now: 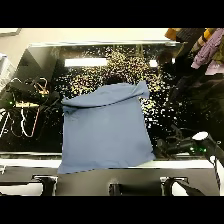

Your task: Fold the clothes and pants, and hang the long-sleeved shirts on hangers.

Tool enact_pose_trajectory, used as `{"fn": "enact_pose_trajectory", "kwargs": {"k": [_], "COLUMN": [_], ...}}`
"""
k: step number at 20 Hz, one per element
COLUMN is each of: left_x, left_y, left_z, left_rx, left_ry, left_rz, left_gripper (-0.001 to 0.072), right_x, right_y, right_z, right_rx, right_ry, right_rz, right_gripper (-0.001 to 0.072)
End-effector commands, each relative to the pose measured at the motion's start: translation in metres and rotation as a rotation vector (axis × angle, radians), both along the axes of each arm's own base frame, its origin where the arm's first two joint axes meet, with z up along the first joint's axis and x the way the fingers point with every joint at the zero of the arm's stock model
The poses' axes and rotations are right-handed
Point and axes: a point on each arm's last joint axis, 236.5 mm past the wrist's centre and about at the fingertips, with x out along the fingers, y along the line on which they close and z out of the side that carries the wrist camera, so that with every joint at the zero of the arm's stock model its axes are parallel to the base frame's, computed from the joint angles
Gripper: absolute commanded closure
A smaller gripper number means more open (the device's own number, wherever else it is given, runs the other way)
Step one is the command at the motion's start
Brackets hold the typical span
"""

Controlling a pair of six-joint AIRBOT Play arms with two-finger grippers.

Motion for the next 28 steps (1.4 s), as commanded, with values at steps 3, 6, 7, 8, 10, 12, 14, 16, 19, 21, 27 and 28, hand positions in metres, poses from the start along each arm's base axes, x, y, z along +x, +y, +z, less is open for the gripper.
{"fn": "enact_pose_trajectory", "kwargs": {"k": [3,6,7,8,10,12,14,16,19,21,27,28], "left_x": [0.0,0.0,0.0,0.0,0.0,-0.001,0.0,0.0,0.0,-0.001,-0.008,-0.009], "left_y": [0.0,0.0,0.0,-0.001,-0.004,-0.009,-0.012,-0.013,-0.014,-0.014,-0.017,-0.018], "left_z": [0.0,0.0,0.0,0.0,0.0,-0.001,-0.002,-0.002,-0.002,-0.002,-0.002,-0.002], "left_rx": [0.0,0.0,0.0,-0.001,-0.001,-0.004,-0.003,-0.003,-0.003,-0.004,-0.016,-0.017], "left_ry": [0.0,0.0,0.001,0.001,0.002,0.007,0.007,0.006,0.006,0.008,0.034,0.038], "left_rz": [0.0,0.0,-0.001,-0.002,-0.008,-0.02,-0.028,-0.031,-0.031,-0.033,-0.049,-0.052], "left_gripper": [0.0688,0.0688,0.0688,0.0688,0.0688,0.0688,0.0688,0.0688,0.0688,0.0688,0.0688,0.0688], "right_x": [0.144,0.242,0.272,0.3,0.346,0.382,0.404,0.409,0.397,0.364,0.253,0.24], "right_y": [-0.065,-0.112,-0.123,-0.128,-0.127,-0.115,-0.103,-0.088,-0.082,-0.084,-0.087,-0.071], "right_z": [0.068,0.116,0.125,0.131,0.136,0.132,0.121,0.109,0.119,0.139,0.149,0.141], "right_rx": [-0.186,-0.257,-0.252,-0.255,-0.278,-0.32,-0.36,-0.342,-0.281,-0.197,-0.095,-0.067], "right_ry": [-0.309,-0.442,-0.461,-0.476,-0.515,-0.544,-0.546,-0.524,-0.487,-0.457,-0.264,-0.248], "right_rz": [-0.228,-0.328,-0.348,-0.354,-0.341,-0.33,-0.332,-0.325,-0.316,-0.206,-0.016,-0.022], "right_gripper": [0.0683,0.0684,0.0684,0.0684,0.0684,0.0684,0.0683,0.0676,0.0378,0.037,0.0292,0.0263]}}
